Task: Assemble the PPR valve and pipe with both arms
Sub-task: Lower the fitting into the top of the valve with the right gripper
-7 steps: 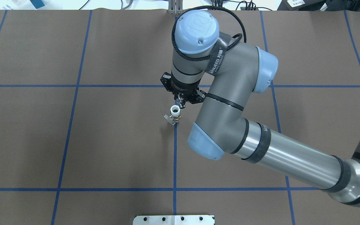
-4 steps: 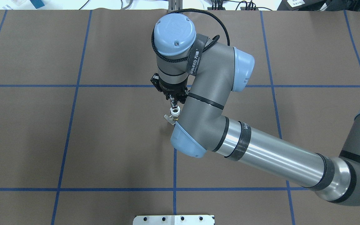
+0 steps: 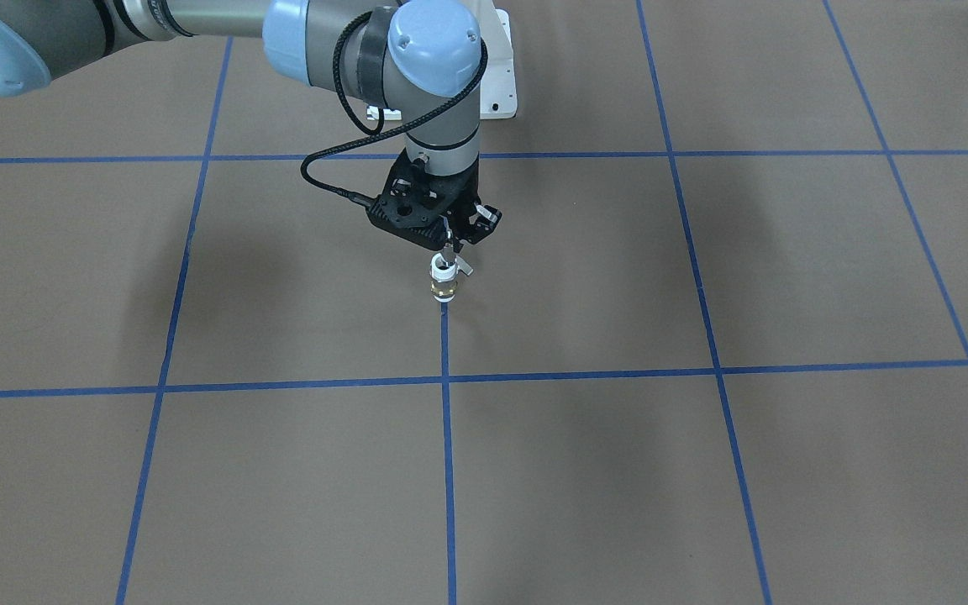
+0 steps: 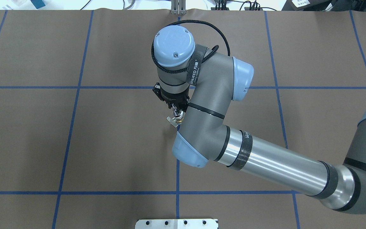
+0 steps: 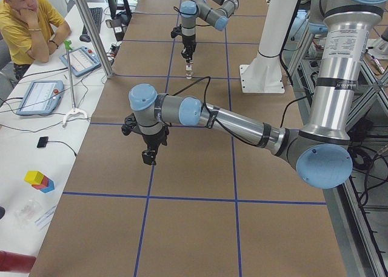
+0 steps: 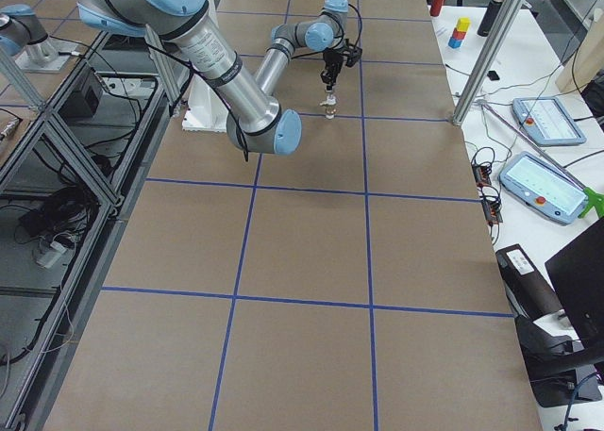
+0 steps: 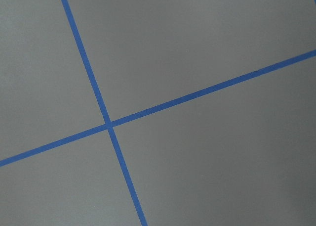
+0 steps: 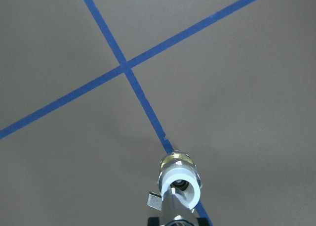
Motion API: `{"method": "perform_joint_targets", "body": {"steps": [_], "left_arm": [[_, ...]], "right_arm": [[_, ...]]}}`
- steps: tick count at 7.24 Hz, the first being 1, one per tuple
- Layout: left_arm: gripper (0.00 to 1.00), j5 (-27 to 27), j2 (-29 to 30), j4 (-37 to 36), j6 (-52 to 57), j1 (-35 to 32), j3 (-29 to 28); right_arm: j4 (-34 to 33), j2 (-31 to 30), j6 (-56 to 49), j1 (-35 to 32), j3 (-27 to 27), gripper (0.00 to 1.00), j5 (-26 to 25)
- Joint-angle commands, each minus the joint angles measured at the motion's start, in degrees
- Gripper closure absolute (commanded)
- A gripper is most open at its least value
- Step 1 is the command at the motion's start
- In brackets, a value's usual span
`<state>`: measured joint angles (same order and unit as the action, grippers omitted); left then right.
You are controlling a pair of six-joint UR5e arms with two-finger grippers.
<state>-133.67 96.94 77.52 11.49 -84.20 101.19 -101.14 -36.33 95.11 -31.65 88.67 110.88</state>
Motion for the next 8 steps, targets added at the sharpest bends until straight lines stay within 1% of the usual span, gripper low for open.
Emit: {"method": "perform_joint_targets", "body": {"steps": [1,8], "left_arm": [[0.0,0.0,0.0,0.0,0.0,0.0,0.0],[0.0,0.0,0.1,0.1,0.0,0.0,-0.5]], "right_arm": [[-0.2,-0.1,-0.2,-0.1,0.0,1.0,-0.1],[-0.2,-1.2,-0.3,0.0,0.4,1.0,-0.7]]}}
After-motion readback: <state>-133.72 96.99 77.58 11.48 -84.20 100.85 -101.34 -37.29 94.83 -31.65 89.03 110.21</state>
